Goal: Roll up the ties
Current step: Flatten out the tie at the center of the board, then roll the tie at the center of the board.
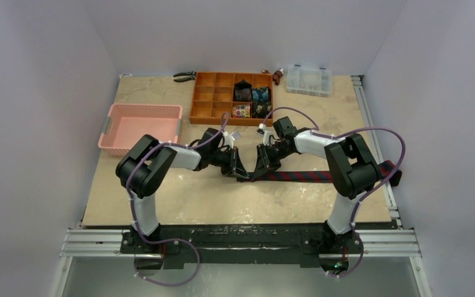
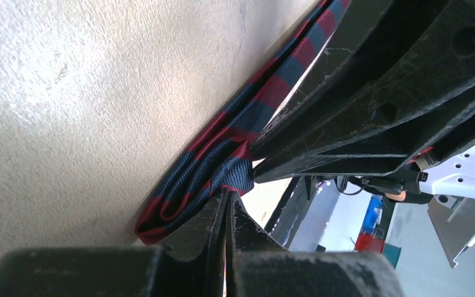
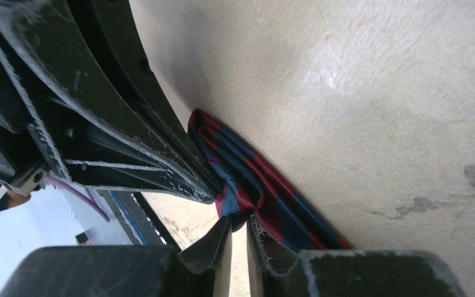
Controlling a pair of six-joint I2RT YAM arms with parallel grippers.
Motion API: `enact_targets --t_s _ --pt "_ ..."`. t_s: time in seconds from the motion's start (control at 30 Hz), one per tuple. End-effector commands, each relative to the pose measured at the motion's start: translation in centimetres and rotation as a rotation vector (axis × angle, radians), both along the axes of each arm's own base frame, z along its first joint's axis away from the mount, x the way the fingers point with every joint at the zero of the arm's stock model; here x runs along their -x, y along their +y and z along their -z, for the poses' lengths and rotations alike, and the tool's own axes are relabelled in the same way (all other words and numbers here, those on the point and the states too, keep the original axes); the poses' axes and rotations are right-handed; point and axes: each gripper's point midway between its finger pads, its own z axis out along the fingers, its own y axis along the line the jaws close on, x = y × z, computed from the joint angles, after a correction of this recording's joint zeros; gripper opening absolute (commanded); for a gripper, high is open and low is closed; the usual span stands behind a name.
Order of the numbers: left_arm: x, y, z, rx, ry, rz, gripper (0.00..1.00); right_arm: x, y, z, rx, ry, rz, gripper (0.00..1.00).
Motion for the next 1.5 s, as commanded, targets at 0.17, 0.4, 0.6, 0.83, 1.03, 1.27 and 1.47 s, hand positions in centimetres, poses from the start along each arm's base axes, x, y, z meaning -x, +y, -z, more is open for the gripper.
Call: enact_targets --t_s 0.17,0.4,0.6,0.83,1.03,1.27,1.47 --pt "-1.3 -0.1 -3.3 0.065 -0.154 0.050 0.14 -1.8 0.0 0.0 0.032 -0.073 -0.019 0.00" --pt "-0.7 2.1 -7.9 0.019 -0.516 0.207 0.47 -1.7 -0.6 1.6 0.071 -0.073 -0.049 0.00" --pt "0.4 4.2 -7.0 -0.074 -0.530 0.258 0.44 -2.0 -0.1 -0.2 0.019 -0.110 -0.061 0.00" --pt "-2.8 6.7 -8.2 -0.025 -0.420 -0.030 0.35 -2.4 0.1 -1.5 0.012 -0.129 -0.058 0.00" --pt "-2.0 10.7 -7.5 -0.213 -0.384 -0.122 0.47 -2.7 1.3 -3.5 -0.046 -0.135 -0.050 0.00" --pt "-0.4 10.2 -3.6 -0.179 -0.146 -0.142 0.35 -2.0 2.2 -3.7 -0.073 -0.092 -0.068 0.00" --pt "-1.5 7.3 -5.5 0.021 -0.171 -0.109 0.30 -1.0 2.2 -4.2 -0.099 -0.063 -0.088 0.13"
